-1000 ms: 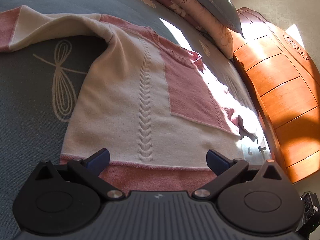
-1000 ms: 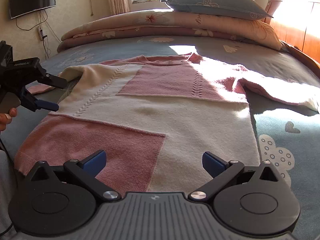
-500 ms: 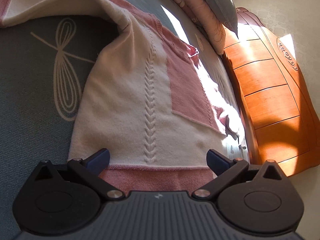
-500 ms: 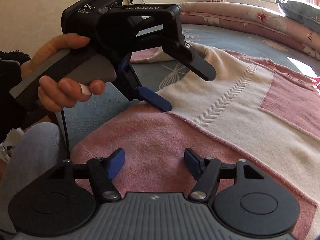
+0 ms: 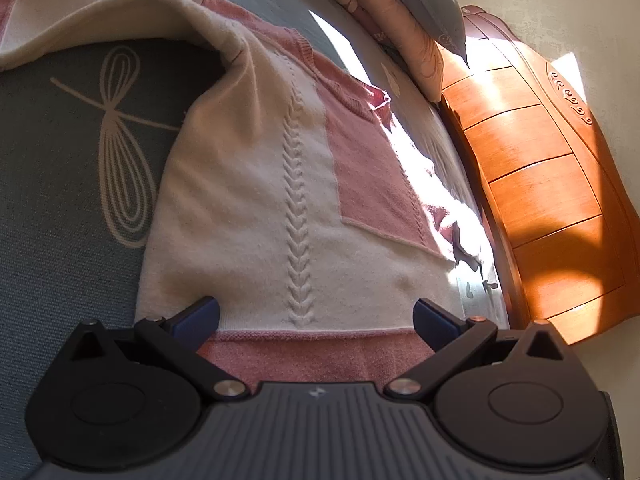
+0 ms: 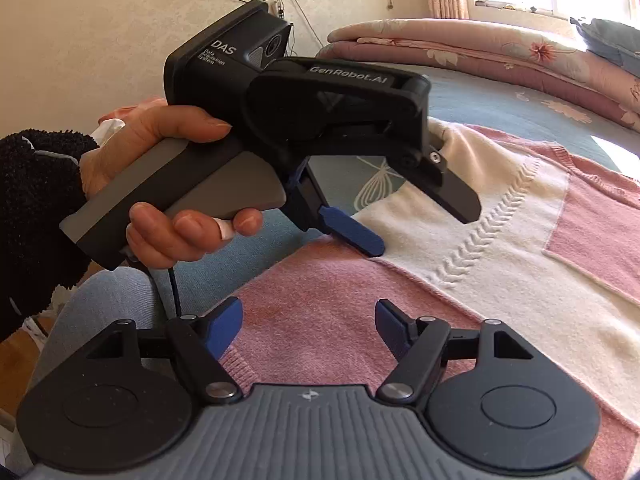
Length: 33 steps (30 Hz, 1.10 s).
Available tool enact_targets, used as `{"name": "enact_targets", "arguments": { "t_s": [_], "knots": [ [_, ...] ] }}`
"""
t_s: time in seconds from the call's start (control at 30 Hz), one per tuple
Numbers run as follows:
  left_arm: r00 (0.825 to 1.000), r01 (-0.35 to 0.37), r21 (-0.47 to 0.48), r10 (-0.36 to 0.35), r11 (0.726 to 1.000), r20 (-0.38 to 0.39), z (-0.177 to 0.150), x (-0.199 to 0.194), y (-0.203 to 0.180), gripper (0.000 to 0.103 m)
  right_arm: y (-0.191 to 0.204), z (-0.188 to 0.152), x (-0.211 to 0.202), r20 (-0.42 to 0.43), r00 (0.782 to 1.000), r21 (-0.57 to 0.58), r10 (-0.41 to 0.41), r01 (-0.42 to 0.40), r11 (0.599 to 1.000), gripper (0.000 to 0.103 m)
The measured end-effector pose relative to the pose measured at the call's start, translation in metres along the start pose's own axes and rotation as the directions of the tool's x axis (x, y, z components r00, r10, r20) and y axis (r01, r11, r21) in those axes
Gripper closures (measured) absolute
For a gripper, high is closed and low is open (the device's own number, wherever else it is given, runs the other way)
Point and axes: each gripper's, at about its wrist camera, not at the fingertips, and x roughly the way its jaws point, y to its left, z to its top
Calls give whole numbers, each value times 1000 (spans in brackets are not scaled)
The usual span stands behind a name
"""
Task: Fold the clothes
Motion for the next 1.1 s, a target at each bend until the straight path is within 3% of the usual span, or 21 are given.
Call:
{"name": "enact_targets", "arguments": {
  "t_s": [0.23,0.33,0.37,0.47,0.7,0.83,1.0,1.1],
  "knots": [
    [1000,0,42,0,999,6,-2,0,-1,1,-1,-30,-25,-72,996,55,44,-40,998,17],
    [1000,-10,54,10,999,12,-3,0,-3,1,-14,-33,-57,9,999,79,-54,53,995,15],
    [1000,-15,57,14,998,13,-3,0,-4,1,-20,-33,-64,30,995,89,-92,89,992,10],
    [999,-28,59,27,998,17,-4,1,-6,1,-39,-33,-63,46,974,133,-222,215,968,7],
    [998,-51,106,48,993,32,-9,2,-11,1,-40,-68,-75,-62,980,199,-190,199,960,3],
    [998,-60,105,57,993,31,-9,2,-12,1,-33,-75,-94,-28,984,210,-177,179,961,3],
    [997,-70,96,66,993,40,-10,2,-13,1,-34,-54,-78,47,996,256,-80,66,964,3],
    [996,-79,102,74,992,44,-11,3,-15,1,-32,-57,-63,-14,999,269,-44,46,962,2]
  ]
}}
